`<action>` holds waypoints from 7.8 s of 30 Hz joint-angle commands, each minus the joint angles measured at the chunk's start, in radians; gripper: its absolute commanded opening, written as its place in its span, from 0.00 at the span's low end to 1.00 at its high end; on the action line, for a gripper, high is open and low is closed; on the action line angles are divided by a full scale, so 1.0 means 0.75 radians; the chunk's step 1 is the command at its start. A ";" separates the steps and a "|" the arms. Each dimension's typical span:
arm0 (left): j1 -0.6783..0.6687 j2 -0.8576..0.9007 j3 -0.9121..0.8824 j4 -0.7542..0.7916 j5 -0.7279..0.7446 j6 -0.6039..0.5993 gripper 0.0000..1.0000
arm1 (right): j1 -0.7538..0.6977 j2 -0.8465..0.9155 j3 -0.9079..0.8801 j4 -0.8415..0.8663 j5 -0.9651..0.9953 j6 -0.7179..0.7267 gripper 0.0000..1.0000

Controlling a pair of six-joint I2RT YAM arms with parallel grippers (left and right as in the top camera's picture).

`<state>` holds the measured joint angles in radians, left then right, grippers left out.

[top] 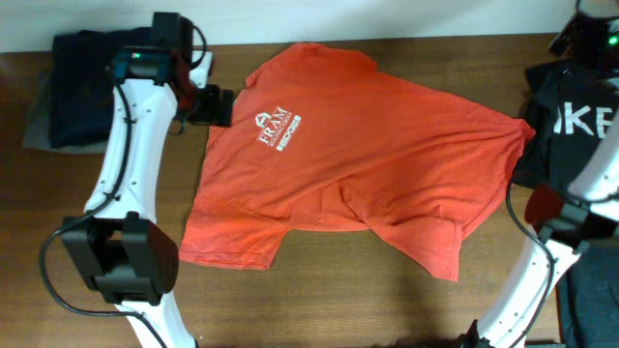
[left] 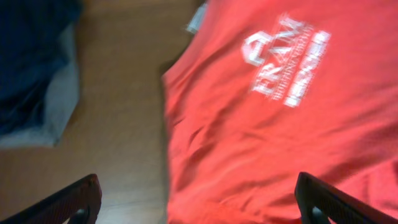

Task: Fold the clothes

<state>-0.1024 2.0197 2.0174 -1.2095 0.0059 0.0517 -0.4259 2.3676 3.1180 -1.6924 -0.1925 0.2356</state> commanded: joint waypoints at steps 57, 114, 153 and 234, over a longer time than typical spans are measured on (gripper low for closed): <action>-0.063 0.037 0.010 0.177 0.103 0.074 0.99 | 0.385 -1.292 -3.336 1.098 0.077 0.432 0.83; -0.063 0.037 0.010 0.155 0.041 0.104 0.99 | 0.387 -1.450 -2.594 0.305 0.178 0.534 0.04; -0.064 0.039 -0.095 0.156 0.268 0.104 0.38 | 0.479 -1.461 -3.033 0.773 0.172 0.535 0.04; 0.336 0.389 -0.338 0.465 0.050 0.124 0.01 | 0.192 -1.136 -3.033 1.311 -0.092 0.215 0.04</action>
<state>0.1280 2.2856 1.7679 -0.8627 0.0765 0.1352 -0.2794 1.5085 0.8467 -0.7200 -0.2169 0.4122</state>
